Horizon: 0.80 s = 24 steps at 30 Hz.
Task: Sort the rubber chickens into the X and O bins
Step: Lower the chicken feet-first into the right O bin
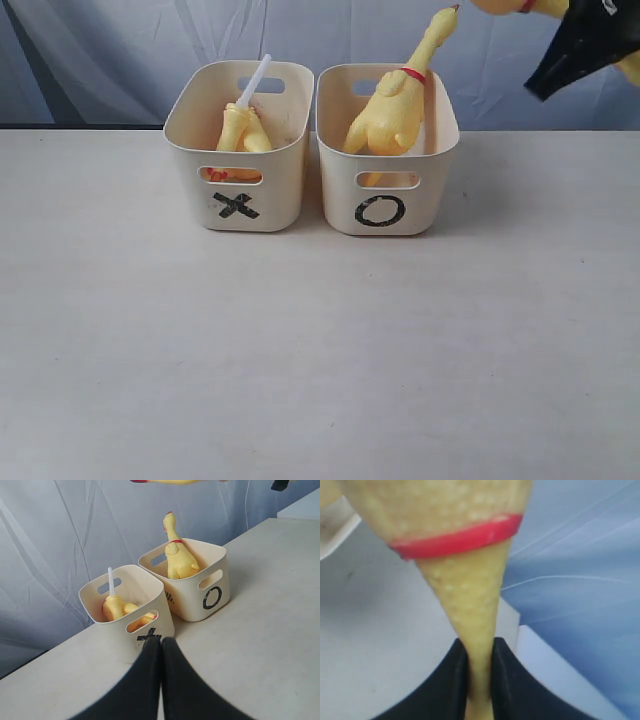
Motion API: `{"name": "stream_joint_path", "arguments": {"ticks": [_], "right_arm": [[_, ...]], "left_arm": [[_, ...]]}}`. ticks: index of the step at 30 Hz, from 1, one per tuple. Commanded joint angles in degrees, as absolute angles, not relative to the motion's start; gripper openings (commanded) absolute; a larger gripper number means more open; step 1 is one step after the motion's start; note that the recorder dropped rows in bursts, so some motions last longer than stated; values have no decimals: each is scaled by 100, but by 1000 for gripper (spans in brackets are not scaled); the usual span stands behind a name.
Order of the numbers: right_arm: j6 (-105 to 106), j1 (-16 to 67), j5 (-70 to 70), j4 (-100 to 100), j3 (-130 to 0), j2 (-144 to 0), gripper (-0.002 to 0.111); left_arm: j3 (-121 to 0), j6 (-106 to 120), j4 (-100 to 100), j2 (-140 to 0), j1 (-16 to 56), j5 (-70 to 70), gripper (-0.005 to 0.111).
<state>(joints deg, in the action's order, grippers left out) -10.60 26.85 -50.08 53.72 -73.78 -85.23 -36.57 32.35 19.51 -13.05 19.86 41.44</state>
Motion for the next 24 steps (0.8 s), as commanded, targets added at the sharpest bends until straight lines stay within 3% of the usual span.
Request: {"name": "stream_joint_path", "arguments": {"ticks": [1, 8, 13, 24], "right_arm": [[-838, 2645, -5010, 6765, -7459, -8683, -1], [-512, 2645, -5185, 8525, -7459, -8986, -1], [814, 2645, -5146, 8959, -7459, -9060, -1], [1137, 2632, -4785, 9995, -7515, -9152, -1]], "left_arm": [[-3621, 3211, 1945, -1263, 1960, 4091, 0], [-3621, 3211, 1945, -1263, 1960, 4091, 0], [-3621, 3211, 1945, -1263, 1960, 4091, 0], [-3621, 3211, 1945, -1263, 1960, 4091, 0]]}}
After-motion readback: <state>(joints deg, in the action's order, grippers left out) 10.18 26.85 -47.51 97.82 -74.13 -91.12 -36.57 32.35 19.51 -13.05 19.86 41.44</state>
